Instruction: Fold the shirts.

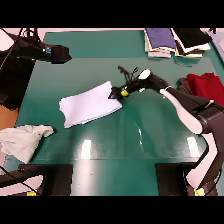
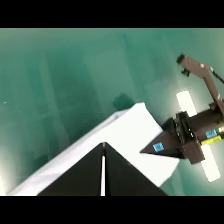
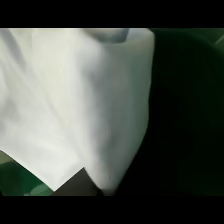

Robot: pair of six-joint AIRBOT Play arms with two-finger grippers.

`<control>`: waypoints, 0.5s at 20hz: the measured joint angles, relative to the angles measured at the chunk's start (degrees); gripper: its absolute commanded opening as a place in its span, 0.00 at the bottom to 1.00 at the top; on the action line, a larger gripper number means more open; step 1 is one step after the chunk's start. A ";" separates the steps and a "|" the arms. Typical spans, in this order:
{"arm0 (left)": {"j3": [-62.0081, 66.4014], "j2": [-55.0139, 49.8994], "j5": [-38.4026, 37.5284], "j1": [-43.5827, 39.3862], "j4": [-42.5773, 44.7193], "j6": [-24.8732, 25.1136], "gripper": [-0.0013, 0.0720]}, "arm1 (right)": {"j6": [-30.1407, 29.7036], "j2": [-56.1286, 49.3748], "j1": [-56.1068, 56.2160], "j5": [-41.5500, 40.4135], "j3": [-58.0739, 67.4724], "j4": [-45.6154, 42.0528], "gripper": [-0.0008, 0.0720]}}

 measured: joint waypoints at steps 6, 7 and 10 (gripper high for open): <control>0.00 -0.02 1.90 -7.06 0.11 1.09 0.05 | 4.00 10.54 -14.67 1.75 1.92 -9.99 0.03; 0.00 -0.02 2.27 -7.87 0.22 1.14 0.05 | 4.59 12.57 -18.25 2.45 1.99 -11.76 0.03; 0.00 -0.02 3.23 -9.18 0.09 1.31 0.05 | 5.62 17.79 -29.35 4.00 2.14 -14.88 0.03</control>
